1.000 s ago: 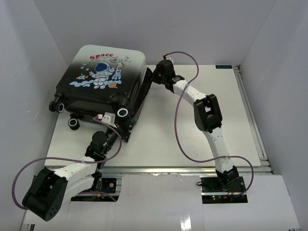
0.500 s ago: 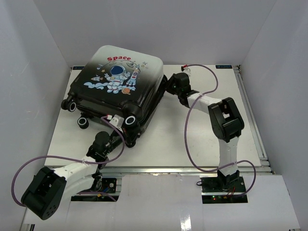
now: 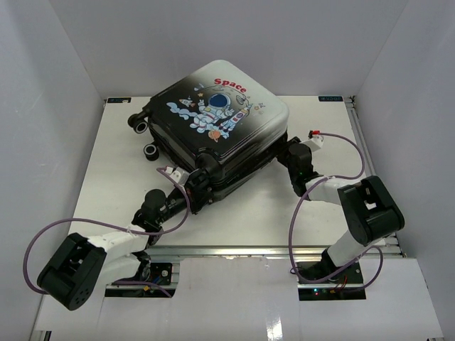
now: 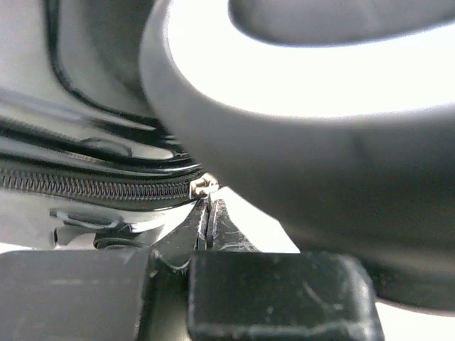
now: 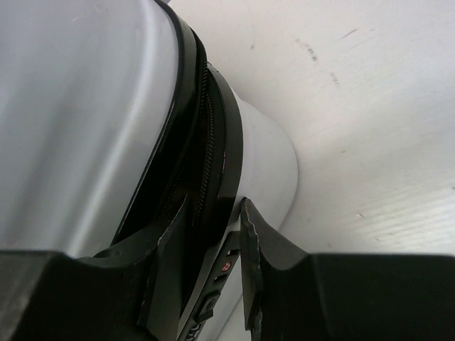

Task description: Pack the luggage

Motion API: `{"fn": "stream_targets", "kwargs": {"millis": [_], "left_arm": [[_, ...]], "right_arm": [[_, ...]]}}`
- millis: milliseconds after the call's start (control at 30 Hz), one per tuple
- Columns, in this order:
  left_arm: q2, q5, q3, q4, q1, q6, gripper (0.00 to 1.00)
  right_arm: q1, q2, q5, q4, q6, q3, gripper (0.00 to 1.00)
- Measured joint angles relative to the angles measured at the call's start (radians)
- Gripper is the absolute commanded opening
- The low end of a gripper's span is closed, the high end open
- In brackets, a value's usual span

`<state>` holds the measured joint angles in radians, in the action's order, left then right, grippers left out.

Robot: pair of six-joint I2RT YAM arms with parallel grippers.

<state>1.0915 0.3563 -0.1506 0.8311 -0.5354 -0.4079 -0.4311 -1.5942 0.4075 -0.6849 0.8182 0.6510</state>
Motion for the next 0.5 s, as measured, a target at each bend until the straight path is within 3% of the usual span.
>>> {"fn": "stream_targets", "kwargs": {"millis": [133,333,433,500], "left_arm": [[0.049,0.005,-0.038,-0.003,0.047,-0.020,0.00],[0.111,-0.041,-0.109,-0.045,0.211,-0.049,0.00],[0.132,-0.145,-0.144,-0.068,0.312,-0.039,0.00],[0.133,-0.182,-0.155,-0.078,0.365,-0.038,0.00]], "right_arm": [[-0.042,0.042,0.119,0.020,-0.004,-0.029,0.08],[-0.233,0.079,0.268,0.063,-0.080,-0.007,0.08],[-0.332,0.056,0.249,0.091,-0.107,0.045,0.08],[-0.411,0.028,0.156,0.089,-0.115,0.079,0.08]]}}
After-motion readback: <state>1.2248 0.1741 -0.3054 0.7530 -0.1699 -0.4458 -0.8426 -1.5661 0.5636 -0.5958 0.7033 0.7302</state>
